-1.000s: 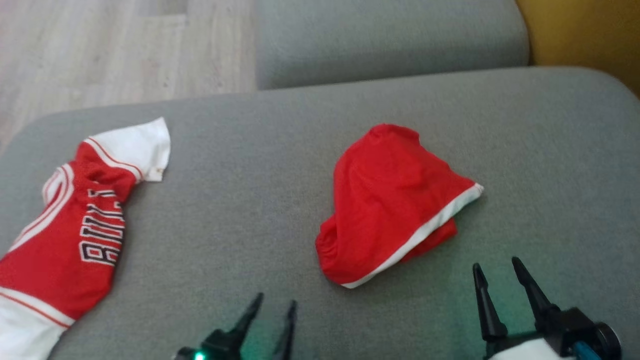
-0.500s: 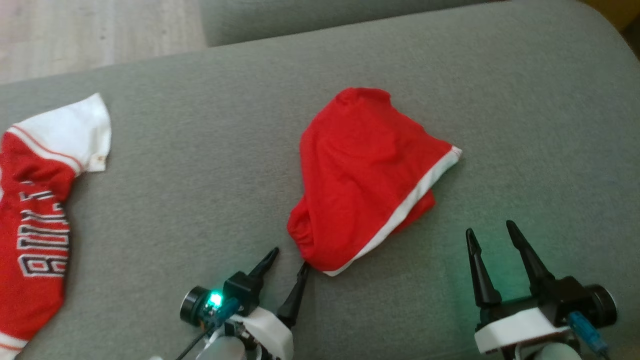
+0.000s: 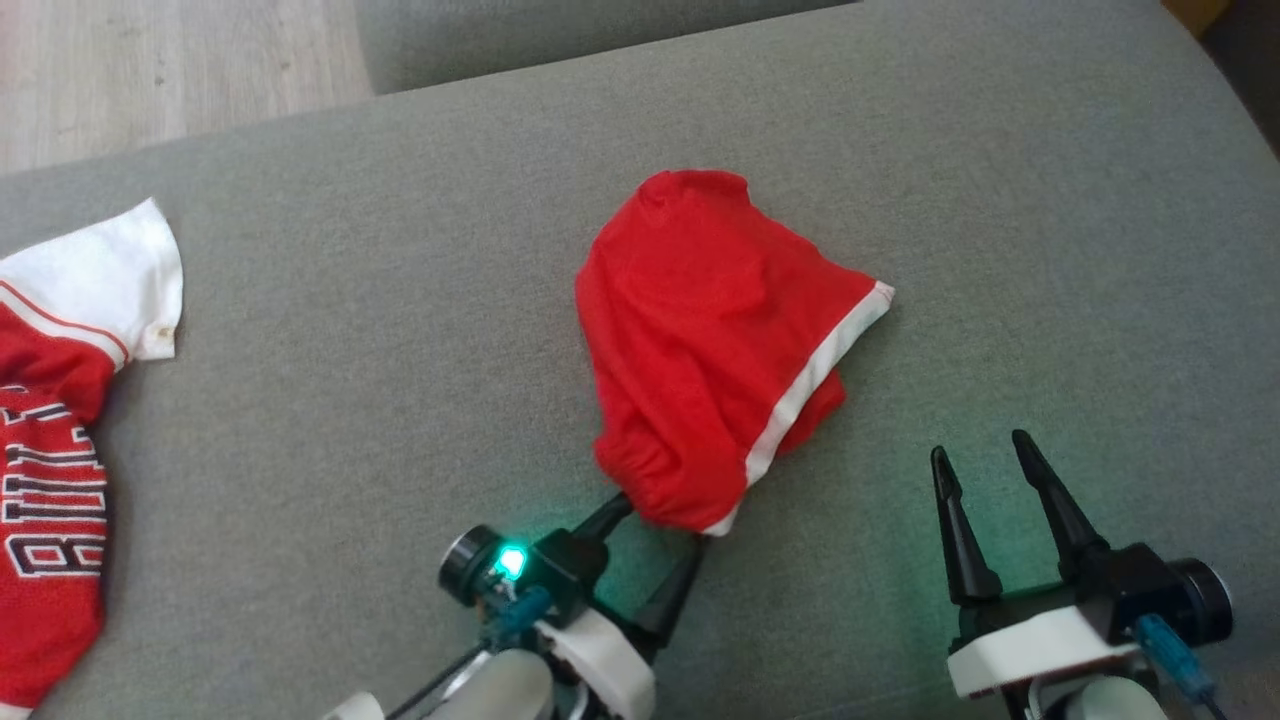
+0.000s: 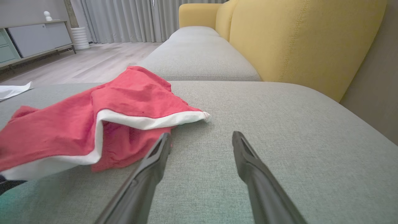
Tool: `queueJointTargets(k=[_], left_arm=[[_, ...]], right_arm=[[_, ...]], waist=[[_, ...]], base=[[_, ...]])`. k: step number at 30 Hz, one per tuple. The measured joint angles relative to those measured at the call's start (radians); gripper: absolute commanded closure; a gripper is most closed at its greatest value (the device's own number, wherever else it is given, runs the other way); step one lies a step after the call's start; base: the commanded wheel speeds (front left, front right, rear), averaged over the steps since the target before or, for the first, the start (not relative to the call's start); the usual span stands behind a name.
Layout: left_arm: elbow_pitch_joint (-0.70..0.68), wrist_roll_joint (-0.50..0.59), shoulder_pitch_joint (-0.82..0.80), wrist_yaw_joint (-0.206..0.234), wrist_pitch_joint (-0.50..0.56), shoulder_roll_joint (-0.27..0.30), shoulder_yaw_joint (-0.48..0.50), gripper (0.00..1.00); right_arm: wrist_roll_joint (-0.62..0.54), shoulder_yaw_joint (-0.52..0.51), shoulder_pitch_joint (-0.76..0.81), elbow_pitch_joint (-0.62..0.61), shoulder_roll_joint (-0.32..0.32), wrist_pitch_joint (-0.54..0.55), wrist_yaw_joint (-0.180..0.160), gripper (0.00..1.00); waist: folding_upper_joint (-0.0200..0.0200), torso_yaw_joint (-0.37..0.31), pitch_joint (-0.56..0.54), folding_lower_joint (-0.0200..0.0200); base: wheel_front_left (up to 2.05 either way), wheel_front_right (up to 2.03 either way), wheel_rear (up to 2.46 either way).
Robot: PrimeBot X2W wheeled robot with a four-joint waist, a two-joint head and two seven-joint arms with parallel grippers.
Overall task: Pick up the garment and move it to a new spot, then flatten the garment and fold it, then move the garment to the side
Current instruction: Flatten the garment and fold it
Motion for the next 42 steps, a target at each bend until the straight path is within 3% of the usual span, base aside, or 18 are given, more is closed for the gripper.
queueJointTargets(k=[6,11,12,13,21,27,31,33,37,42], left_arm=[[-0.104,0.023,0.000,-0.007,0.000,0.000,-0.022,0.00],[-0.105,0.030,0.005,-0.007,0.000,0.000,-0.023,0.03],[-0.105,0.030,0.005,-0.007,0.000,0.000,-0.023,0.46],[-0.098,0.028,0.007,-0.007,0.000,0.000,-0.029,1.00],[-0.039,-0.026,0.019,-0.007,0.000,0.003,-0.112,1.00],[-0.180,-0.087,0.020,-0.007,0.000,0.045,-0.125,1.00],[-0.430,-0.269,0.027,-0.007,0.000,0.085,-0.125,1.00],[-0.485,-0.353,0.032,-0.007,0.000,0.106,-0.111,1.00],[-0.422,-0.480,0.031,-0.007,0.000,0.151,-0.112,1.00],[-0.274,-0.698,-0.064,-0.007,0.017,0.124,-0.163,1.00]], right_arm=[[0.002,0.010,0.001,0.005,0.000,0.000,0.000,0.00],[0.004,0.023,0.002,0.010,0.000,0.000,0.000,0.00],[0.004,0.023,0.002,0.010,0.000,0.000,0.000,0.00],[0.005,0.024,0.002,0.010,0.000,0.000,0.000,0.00],[0.005,0.022,0.011,0.011,0.000,0.000,0.000,0.00],[0.021,0.021,0.011,0.010,0.000,0.000,0.000,0.00],[0.035,0.021,0.013,0.010,0.000,0.000,0.000,0.00],[0.043,0.021,0.014,0.010,0.000,0.000,0.000,0.00],[0.046,0.030,0.013,0.010,0.000,0.000,0.000,0.00],[0.054,0.047,0.008,0.010,0.000,0.000,0.000,0.00]], waist=[[0.0000,0.002,-0.020,-0.0001],[0.0000,-0.005,-0.040,-0.0002],[0.0000,-0.005,-0.040,-0.0002],[0.0000,-0.008,-0.043,-0.0001],[0.0000,-0.010,-0.069,-0.0001],[0.0000,0.005,-0.082,-0.0001],[0.0000,0.010,-0.090,-0.0002],[0.0000,0.010,-0.090,-0.0001],[0.0000,0.003,-0.080,-0.0002],[0.0000,-0.012,-0.040,-0.0001]], base=[[0.00,0.00,0.00],[0.00,0.00,0.00],[0.00,0.00,0.00],[0.00,0.00,0.00],[0.00,0.00,0.00],[0.00,0.00,0.00],[0.00,0.00,0.00],[0.00,0.00,0.00],[0.00,0.00,0.00],[0.00,0.00,0.00]])
